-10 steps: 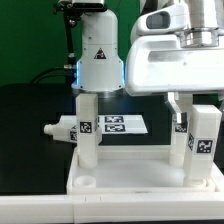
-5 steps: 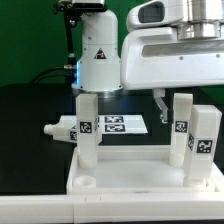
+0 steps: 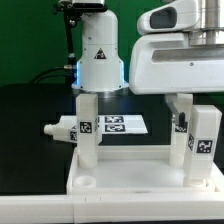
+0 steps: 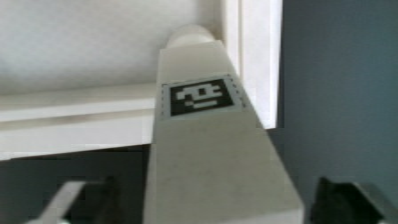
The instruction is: Assemble desk
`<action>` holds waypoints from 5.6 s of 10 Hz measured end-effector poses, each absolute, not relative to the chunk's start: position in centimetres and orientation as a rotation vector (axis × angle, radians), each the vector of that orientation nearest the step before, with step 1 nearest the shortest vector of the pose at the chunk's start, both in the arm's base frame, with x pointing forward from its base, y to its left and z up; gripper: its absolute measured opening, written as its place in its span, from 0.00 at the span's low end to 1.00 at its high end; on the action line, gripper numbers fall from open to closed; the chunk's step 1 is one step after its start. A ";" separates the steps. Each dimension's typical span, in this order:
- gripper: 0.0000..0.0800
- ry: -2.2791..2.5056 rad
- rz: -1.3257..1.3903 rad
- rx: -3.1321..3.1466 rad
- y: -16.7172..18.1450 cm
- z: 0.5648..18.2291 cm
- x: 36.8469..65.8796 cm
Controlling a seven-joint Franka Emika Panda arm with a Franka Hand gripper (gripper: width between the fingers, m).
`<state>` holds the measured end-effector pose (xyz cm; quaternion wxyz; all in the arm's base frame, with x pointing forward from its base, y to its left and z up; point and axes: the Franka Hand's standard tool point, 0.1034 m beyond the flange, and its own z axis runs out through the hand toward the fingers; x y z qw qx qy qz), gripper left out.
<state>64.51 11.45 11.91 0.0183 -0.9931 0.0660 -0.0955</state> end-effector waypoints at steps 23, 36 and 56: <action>0.81 0.660 -0.214 -3.017 11.5 12.3 64.1; 0.36 1.472 -0.166 -2.667 10.0 12.1 64.2; 0.50 0.823 -0.193 -2.894 11.5 12.2 64.5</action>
Offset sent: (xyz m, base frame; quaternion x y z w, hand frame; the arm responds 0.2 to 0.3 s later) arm -0.0032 -0.0100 0.0020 -0.0381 0.0107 0.3356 0.9412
